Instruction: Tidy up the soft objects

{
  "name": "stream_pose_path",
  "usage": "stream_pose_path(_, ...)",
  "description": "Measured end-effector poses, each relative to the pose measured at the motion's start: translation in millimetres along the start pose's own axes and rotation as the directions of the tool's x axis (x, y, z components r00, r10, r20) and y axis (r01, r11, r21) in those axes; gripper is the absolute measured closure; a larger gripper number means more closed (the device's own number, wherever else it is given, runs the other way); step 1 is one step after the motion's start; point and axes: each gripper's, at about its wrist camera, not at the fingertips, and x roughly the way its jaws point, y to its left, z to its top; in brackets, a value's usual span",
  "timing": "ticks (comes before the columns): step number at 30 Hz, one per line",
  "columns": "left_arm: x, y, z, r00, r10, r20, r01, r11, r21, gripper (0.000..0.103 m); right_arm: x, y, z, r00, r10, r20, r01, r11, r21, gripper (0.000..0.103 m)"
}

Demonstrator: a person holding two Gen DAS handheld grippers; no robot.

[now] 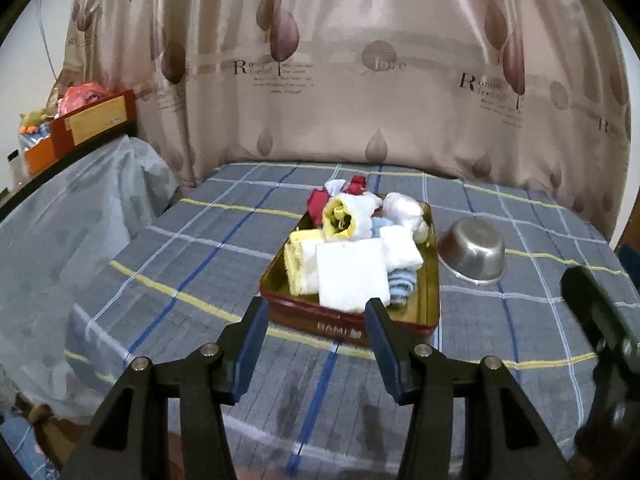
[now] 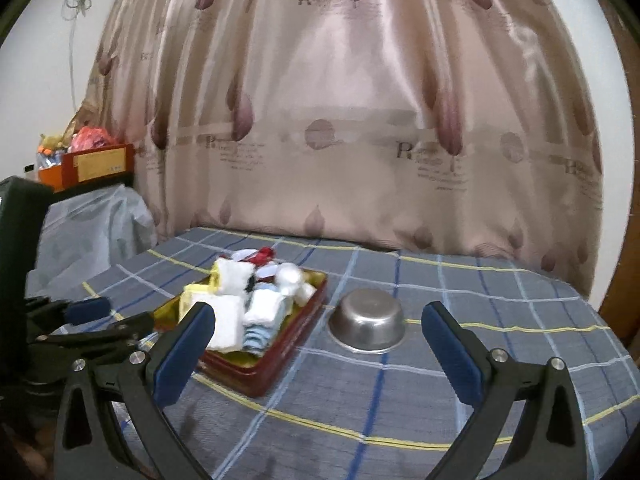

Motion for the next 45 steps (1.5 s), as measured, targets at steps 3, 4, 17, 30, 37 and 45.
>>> stream_pose_path(3, -9, 2, -4, 1.000, -0.009, -0.023, 0.009, 0.999, -0.031, 0.052, -5, -7, 1, 1.000, 0.006, 0.007, -0.007, 1.000, 0.005, 0.001)
stream_pose_path(4, -14, 4, -6, 1.000, -0.008, -0.021, 0.007, 0.999, -0.044, 0.052, -7, -8, 1, 1.000, 0.009, 0.013, -0.009, 1.000, 0.008, 0.001)
stream_pose_path(17, -12, 12, -12, 0.999, -0.006, -0.043, 0.004, 0.999, -0.054, 0.052, -15, 14, -7, 0.996, 0.094, 0.000, -0.094, 0.995, -0.022, 0.001)
stream_pose_path(30, -27, 1, -9, 1.000, 0.008, 0.025, -0.009, 1.000, 0.002, 0.051, -12, 11, -9, 0.994, 0.105, -0.018, -0.105, 0.994, -0.008, 0.001)
stream_pose_path(37, -32, -2, -10, 0.999, 0.019, 0.045, -0.019, 1.000, 0.009, 0.043, -12, 13, -11, 0.995, 0.102, -0.023, -0.102, 0.995, -0.012, 0.001)
stream_pose_path(45, -23, 3, -10, 1.000, 0.013, 0.001, -0.013, 1.000, -0.017, 0.043, -12, 13, -12, 0.994, 0.102, -0.028, -0.102, 0.995, -0.013, 0.001)
